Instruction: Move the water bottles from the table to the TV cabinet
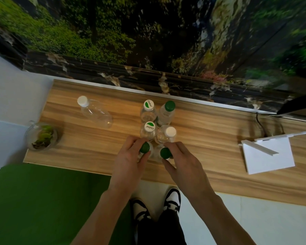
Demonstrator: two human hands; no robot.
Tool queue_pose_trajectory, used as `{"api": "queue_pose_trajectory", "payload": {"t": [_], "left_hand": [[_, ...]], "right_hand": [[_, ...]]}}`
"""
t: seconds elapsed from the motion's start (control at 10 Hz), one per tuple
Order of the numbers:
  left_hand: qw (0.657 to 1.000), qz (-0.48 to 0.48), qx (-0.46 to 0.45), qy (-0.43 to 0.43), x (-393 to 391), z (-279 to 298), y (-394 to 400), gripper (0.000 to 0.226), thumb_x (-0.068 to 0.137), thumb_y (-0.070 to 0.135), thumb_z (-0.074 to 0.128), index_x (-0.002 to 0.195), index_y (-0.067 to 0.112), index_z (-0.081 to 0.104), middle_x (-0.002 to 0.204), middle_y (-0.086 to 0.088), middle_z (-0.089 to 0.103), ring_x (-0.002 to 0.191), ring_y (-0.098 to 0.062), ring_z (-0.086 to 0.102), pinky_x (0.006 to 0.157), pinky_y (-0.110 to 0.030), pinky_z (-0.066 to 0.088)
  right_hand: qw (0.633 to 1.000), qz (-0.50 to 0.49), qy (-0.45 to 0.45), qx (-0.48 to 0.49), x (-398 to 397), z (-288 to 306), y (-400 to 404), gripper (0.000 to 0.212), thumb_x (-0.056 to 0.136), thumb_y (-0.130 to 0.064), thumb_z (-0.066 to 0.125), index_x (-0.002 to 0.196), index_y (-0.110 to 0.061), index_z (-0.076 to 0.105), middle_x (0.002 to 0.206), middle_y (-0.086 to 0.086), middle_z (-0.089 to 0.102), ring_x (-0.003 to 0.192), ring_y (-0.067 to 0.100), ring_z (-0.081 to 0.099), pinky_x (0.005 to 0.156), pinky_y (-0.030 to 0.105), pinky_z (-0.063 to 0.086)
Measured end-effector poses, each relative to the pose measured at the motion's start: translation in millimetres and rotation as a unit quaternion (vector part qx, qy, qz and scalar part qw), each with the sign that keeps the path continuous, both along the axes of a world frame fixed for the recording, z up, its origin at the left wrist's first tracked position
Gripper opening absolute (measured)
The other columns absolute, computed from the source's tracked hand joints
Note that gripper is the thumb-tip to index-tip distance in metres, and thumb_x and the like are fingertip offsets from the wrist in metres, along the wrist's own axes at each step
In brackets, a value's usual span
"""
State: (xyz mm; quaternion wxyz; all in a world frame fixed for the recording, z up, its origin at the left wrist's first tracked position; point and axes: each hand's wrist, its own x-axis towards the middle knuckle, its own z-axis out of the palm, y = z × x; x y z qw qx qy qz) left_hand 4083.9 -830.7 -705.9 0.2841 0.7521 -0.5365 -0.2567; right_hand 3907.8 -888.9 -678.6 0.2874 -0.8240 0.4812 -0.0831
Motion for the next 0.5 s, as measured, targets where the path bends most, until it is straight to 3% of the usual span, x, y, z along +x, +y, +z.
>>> {"api": "queue_pose_trajectory", "payload": {"t": [0.1, 0.3, 0.4, 0.5], "left_hand": [[1.0, 0.003, 0.0, 0.0, -1.4, -0.7, 1.9, 0.045, 0.085, 0.018, 0.082, 0.126, 0.025, 0.064, 0.116, 0.013, 0.057, 0.088, -0.001, 0.061, 0.073, -0.004, 0.048], [0.998, 0.043, 0.012, 0.043, -9.2, 11.0, 8.1, 0.066, 0.085, 0.025, 0.082, 0.143, 0.029, 0.051, 0.119, 0.022, 0.049, 0.091, 0.0, 0.061, 0.074, 0.003, 0.043], [0.998, 0.048, 0.007, 0.041, -12.8, 23.2, 17.0, 0.069, 0.087, 0.037, 0.077, 0.147, 0.032, 0.043, 0.121, 0.026, 0.043, 0.095, 0.0, 0.06, 0.07, -0.003, 0.043], [0.998, 0.053, -0.014, 0.033, -20.3, 47.6, 30.1, 0.065, 0.09, 0.042, 0.071, 0.147, 0.034, 0.04, 0.121, 0.03, 0.04, 0.101, 0.0, 0.056, 0.078, -0.008, 0.044]], "right_hand": [[1.0, 0.003, -0.009, 0.0, -2.3, 2.4, 2.4, 0.059, 0.086, -0.017, 0.077, 0.136, -0.029, 0.047, 0.125, -0.007, 0.058, 0.099, 0.018, 0.068, 0.066, 0.031, 0.055], [0.999, -0.015, -0.029, -0.006, -10.3, 17.6, 6.9, 0.057, 0.087, -0.025, 0.077, 0.134, -0.032, 0.044, 0.121, -0.01, 0.058, 0.099, 0.012, 0.068, 0.064, 0.028, 0.056], [0.998, -0.012, -0.011, -0.052, -17.1, 30.7, 7.0, 0.057, 0.087, -0.031, 0.077, 0.136, -0.029, 0.046, 0.12, -0.007, 0.059, 0.1, 0.014, 0.065, 0.062, 0.023, 0.049], [0.997, -0.011, 0.013, -0.069, -21.3, 55.2, 10.5, 0.059, 0.089, -0.037, 0.073, 0.14, -0.025, 0.047, 0.127, -0.005, 0.059, 0.108, 0.017, 0.061, 0.068, 0.024, 0.05]]}}
